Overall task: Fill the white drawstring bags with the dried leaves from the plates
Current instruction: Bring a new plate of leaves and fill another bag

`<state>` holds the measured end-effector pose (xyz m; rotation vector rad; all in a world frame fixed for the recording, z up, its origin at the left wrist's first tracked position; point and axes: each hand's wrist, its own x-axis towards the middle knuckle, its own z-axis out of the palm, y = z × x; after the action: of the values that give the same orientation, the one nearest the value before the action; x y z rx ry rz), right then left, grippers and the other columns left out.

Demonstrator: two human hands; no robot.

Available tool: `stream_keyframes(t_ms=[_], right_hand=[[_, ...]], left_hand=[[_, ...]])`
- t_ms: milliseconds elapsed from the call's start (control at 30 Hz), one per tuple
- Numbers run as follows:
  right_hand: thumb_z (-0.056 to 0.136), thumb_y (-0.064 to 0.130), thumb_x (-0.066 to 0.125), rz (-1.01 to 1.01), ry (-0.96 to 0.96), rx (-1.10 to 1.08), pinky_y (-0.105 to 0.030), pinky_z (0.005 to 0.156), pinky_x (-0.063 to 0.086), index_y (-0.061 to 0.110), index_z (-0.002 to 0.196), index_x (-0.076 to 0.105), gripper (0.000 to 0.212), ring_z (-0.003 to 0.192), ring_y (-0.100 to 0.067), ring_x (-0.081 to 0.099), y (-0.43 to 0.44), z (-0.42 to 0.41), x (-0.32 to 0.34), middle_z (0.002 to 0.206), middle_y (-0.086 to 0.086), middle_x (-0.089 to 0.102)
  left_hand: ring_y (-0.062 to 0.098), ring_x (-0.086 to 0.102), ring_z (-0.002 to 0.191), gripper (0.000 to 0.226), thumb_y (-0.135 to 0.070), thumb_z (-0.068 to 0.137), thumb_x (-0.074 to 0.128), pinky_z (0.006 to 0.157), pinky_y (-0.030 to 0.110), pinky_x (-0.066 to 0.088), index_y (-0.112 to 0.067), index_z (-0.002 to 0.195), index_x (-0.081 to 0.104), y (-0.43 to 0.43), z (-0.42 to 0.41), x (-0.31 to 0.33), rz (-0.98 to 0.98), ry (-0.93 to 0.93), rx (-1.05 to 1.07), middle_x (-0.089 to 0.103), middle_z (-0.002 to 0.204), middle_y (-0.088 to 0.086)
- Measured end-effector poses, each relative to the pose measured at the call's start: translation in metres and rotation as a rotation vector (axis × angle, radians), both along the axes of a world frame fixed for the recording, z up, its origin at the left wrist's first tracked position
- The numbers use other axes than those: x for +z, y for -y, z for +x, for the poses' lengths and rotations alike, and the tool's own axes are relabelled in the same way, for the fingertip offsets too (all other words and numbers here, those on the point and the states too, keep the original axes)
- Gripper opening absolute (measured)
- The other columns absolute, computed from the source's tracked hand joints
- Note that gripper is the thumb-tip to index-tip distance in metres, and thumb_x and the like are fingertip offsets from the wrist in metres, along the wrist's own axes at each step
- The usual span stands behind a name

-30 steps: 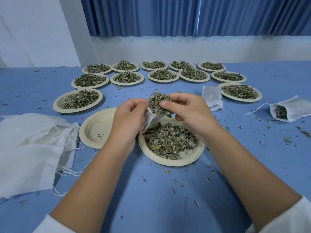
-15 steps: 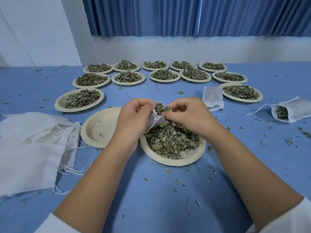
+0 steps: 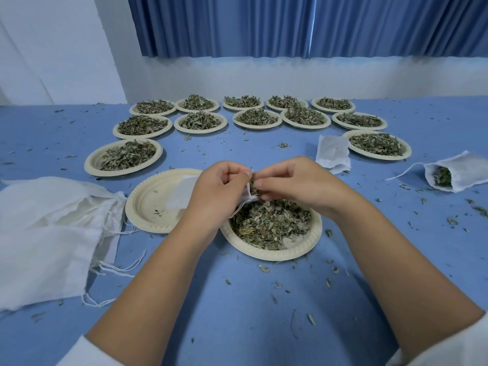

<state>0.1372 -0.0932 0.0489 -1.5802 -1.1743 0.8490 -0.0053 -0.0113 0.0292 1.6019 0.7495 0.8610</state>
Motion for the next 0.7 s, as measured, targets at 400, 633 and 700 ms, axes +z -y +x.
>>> stream_keyframes(t_ms=[400,633,700], right_hand=[[0.075,0.025,0.084,0.109,-0.026,-0.266,-0.016,0.054,0.046,0.016,0.099,0.066,0.031,0.069,-0.004,0.063,-0.009,-0.005,-0.009,0.089,0.006,0.068],[0.087,0.024,0.073,0.043,-0.092,-0.134,-0.013,0.052,0.047,0.019,0.095,0.075,0.010,0.061,-0.001,0.062,-0.008,-0.011,-0.010,0.073,0.008,0.072],[0.085,0.020,0.075,0.081,-0.081,-0.165,-0.014,0.056,0.050,0.017,0.091,0.075,0.007,0.064,-0.004,0.064,-0.009,-0.012,-0.012,0.075,0.005,0.074]], left_hand=[[0.000,0.037,0.040,0.011,-0.015,0.097,0.058,0.041,0.010,0.030,-0.017,0.088,0.064,0.001,-0.002,0.005,0.008,0.165,-0.092,0.052,0.055,-0.015],[-0.001,0.040,0.039,0.008,-0.013,0.096,0.058,0.041,0.008,0.032,-0.013,0.090,0.064,0.001,-0.003,0.006,0.014,0.167,-0.107,0.053,0.054,-0.014],[0.000,0.040,0.040,0.010,-0.014,0.096,0.059,0.041,0.008,0.032,-0.016,0.088,0.065,0.001,-0.003,0.005,0.024,0.145,-0.097,0.051,0.054,-0.012]])
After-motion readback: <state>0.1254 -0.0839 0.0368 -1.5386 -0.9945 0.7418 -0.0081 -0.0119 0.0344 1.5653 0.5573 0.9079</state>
